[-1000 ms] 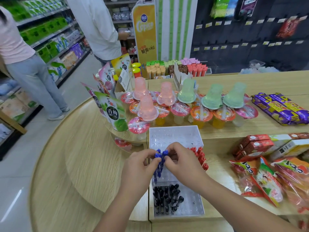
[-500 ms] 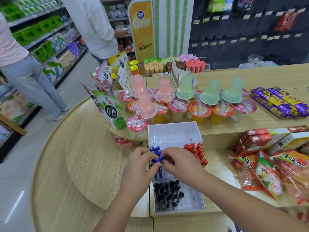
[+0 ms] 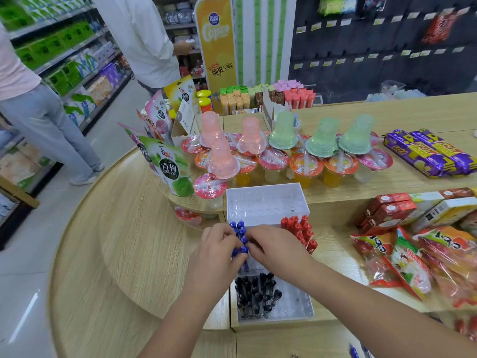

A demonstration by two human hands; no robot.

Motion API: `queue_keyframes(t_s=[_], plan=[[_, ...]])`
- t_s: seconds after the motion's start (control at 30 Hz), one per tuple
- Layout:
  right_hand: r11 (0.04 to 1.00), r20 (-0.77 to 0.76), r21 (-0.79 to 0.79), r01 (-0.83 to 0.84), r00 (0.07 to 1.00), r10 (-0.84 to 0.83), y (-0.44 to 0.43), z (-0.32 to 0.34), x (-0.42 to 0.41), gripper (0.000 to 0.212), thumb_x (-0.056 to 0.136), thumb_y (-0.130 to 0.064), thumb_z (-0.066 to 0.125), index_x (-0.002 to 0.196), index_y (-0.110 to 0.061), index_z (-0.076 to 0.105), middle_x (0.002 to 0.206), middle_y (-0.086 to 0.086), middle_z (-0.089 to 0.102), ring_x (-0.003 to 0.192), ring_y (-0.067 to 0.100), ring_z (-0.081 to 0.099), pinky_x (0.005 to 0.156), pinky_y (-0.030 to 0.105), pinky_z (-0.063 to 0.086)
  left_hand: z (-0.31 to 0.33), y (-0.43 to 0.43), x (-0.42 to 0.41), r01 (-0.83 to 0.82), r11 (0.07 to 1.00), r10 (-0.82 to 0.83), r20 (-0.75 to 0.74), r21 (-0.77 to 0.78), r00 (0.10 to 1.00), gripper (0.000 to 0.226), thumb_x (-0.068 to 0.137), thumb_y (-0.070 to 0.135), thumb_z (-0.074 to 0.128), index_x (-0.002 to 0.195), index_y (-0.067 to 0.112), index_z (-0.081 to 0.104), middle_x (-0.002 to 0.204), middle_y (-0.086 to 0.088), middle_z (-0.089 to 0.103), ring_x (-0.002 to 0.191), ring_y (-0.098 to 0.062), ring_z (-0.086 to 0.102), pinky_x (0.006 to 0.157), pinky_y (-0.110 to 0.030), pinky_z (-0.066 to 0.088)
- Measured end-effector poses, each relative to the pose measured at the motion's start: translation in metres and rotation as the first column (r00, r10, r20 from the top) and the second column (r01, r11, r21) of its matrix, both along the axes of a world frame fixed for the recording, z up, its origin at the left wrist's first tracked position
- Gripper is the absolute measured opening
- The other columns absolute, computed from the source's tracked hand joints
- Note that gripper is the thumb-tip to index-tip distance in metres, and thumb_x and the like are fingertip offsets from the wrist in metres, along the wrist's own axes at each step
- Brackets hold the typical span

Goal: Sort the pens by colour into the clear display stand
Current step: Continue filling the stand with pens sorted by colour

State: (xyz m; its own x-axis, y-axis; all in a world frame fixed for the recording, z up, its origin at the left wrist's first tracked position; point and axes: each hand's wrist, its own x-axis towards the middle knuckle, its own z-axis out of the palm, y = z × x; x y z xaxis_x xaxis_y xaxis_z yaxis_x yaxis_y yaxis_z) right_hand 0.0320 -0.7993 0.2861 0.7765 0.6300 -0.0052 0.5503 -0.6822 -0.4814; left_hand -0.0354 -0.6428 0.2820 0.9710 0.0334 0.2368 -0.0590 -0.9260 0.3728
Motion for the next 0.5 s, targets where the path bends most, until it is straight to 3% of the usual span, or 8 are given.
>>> queue_keyframes(t_s=[0.1,0.27,0.4,0.5], plan=[[1.0,0.007,-0.026,0.017,1.0,-0.017,0.002,-0.002,0.001,0.017,0.096,-0.031,0.045,0.099,-0.022,0.059,0.089,-0.004,0.064,0.078,0.016,0.06,0.067,0.039,0.052,-0.002,-0.001,0.001,-0.018,0.998,0.017,0.027,0.061,0.999,0.017,0.073,0.033,0.08,0.08,0.023,0.069,0.103,0.011,0.057,0.094,-0.012,0.053,0.05,-0.022,0.046],[0.998,-0.015,-0.068,0.003,1.0,-0.004,-0.004,-0.006,-0.002,0.021,0.099,-0.027,0.043,0.1,-0.021,0.063,0.091,-0.004,0.064,0.083,0.016,0.061,0.07,0.036,0.051,-0.007,0.0,-0.001,-0.009,0.996,0.001,0.077,0.09,0.997,0.023,0.068,0.034,0.085,0.079,0.023,0.068,0.102,0.009,0.058,0.091,-0.013,0.055,0.047,-0.018,0.037],[0.99,-0.026,0.096,0.104,0.994,-0.102,-0.008,-0.007,-0.013,0.024,0.099,-0.026,0.047,0.115,-0.025,0.065,0.103,-0.007,0.069,0.093,0.01,0.062,0.081,0.031,0.052,-0.01,0.001,-0.007,-0.033,0.999,0.032,0.127,0.002,0.991,0.04,0.068,0.035,0.085,0.101,0.023,0.067,0.11,0.007,0.054,0.097,-0.014,0.054,0.054,-0.02,0.045],[0.969,-0.043,0.187,0.161,0.987,-0.156,-0.02,-0.002,-0.029,0.022,0.098,-0.025,0.053,0.115,-0.023,0.067,0.101,-0.009,0.07,0.091,0.006,0.062,0.082,0.029,0.052,-0.007,0.003,-0.021,-0.056,0.991,0.076,0.166,-0.12,0.983,0.047,0.071,0.036,0.084,0.112,0.024,0.064,0.113,0.007,0.051,0.101,-0.012,0.053,0.068,-0.021,0.047]])
